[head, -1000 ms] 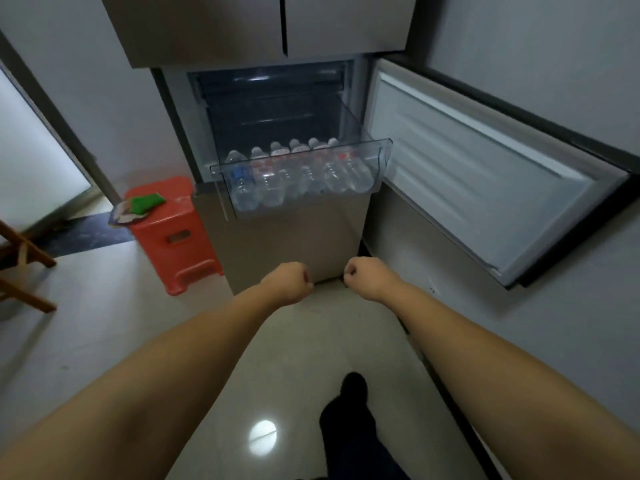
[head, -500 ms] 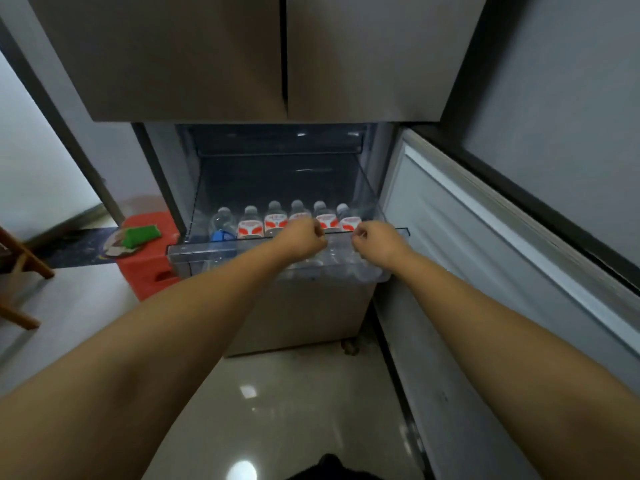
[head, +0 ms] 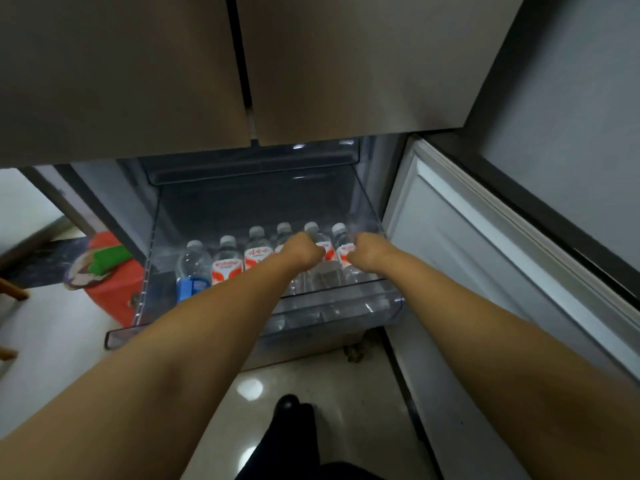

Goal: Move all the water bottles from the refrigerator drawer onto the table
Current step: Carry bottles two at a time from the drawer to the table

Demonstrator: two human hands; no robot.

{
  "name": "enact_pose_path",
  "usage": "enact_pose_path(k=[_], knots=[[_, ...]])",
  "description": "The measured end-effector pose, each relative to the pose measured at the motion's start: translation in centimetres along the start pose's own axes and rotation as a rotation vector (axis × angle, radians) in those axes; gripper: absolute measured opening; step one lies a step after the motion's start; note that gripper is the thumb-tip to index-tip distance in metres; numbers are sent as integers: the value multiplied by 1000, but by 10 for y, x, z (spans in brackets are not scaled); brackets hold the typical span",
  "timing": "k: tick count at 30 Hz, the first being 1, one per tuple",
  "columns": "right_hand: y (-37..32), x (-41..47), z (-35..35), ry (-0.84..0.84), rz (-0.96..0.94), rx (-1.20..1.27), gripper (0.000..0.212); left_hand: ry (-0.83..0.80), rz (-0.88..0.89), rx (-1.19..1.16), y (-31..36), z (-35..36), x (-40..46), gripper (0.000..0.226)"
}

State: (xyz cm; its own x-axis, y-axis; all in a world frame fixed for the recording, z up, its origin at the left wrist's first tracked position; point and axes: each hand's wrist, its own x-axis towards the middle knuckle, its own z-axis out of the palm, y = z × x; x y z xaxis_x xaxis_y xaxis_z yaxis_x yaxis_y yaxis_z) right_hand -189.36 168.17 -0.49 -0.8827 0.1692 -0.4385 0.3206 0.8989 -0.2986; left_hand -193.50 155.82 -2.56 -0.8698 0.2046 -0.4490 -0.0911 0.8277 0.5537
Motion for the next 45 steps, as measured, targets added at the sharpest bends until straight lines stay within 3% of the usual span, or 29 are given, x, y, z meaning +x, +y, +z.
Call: enact_pose_path(k=[3,6,15,18,21,25,33,38,40,41,43,45], knots=[[-2,15,5,-120,89,13,45,22,-2,31,7,-3,24,26],[3,27,9,-176,158,23,41,23,-25,33,10,-8,48,31],[9,60,16,-151,264,123,38,-216,-88,79,20,-6,93,30],[12,69,26,-145,308,153,40,-212,-62,138,18,6,105,54],[9,75,37,-84,379,163,65,-155,-33,188,14,14,107,77],[6,77,44,-65,363,98,91,-111,-5,119,7,16,102,78],[17,75,34,-40,320,339,66,-13,-19,-174,0,16,94,87],[27,75,27,-94,203,445,40,15,-50,-603,-10,7,78,102],[32,78,25,-128,210,515,42,-4,-136,-874,-9,-2,69,87],[34,78,24,-151,211,542,41,-44,-177,-1007,-10,-8,66,66],[35,77,21,-207,202,605,38,-207,-215,-1164,-15,-19,60,26],[34,73,18,-240,191,663,34,-379,-213,-1206,-27,-19,53,13]])
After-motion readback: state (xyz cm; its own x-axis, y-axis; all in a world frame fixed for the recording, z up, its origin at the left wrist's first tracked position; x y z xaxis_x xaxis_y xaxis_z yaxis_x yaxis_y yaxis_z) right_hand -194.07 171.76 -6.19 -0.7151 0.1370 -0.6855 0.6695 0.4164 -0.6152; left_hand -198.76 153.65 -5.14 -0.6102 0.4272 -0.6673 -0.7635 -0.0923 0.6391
